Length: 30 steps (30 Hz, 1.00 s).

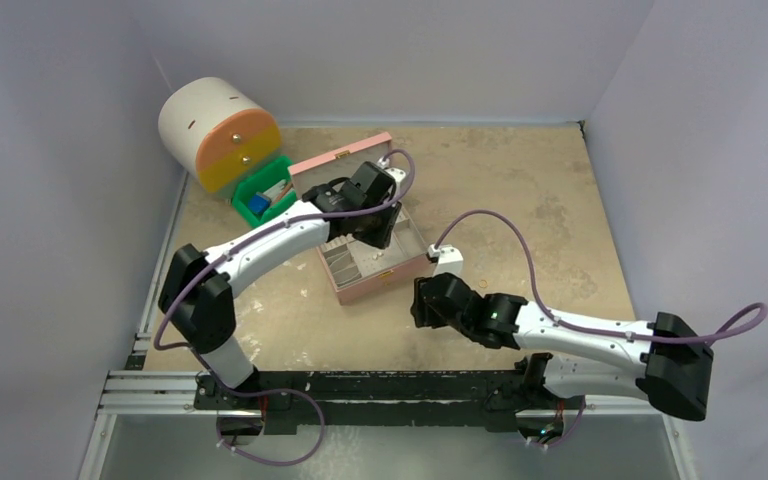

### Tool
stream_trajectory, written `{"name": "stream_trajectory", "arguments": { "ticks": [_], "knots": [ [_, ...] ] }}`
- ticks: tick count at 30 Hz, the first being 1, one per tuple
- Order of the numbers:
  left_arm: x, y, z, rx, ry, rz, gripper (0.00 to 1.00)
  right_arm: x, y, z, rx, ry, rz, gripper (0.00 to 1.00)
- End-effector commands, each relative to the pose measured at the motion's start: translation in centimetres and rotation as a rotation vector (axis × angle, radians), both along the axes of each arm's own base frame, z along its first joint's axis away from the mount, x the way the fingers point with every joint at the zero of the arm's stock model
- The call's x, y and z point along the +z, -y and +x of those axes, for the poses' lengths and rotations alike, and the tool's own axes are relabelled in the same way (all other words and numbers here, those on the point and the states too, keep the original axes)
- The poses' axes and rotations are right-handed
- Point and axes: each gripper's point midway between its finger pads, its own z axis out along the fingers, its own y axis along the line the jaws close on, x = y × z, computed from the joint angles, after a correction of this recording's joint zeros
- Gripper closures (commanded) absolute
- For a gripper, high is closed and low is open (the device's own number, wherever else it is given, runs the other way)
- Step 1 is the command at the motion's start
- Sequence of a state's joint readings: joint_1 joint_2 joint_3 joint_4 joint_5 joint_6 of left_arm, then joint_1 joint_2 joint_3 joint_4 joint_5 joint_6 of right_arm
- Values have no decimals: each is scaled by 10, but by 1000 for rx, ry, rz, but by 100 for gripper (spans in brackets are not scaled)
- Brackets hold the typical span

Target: Organize the mixed jewelry

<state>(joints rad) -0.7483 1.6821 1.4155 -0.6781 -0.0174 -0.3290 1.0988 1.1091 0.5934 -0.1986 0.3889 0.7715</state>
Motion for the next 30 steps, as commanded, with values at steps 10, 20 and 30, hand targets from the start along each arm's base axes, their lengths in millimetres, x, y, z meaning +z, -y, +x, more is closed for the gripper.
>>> {"name": "stream_trajectory", "arguments": {
  "ticks": [10, 20, 30],
  "knots": [
    [130, -32, -1, 151, 337, -255, 66, 36, 56, 68, -91, 162, -147, 49],
    [171, -121, -25, 404, 571, -272, 59, 30, 43, 95, 54, 144, -79, 60],
    [181, -160, -54, 471, 691, -392, 52, 0, 38, 104, 49, 59, -57, 67]
  ]
}}
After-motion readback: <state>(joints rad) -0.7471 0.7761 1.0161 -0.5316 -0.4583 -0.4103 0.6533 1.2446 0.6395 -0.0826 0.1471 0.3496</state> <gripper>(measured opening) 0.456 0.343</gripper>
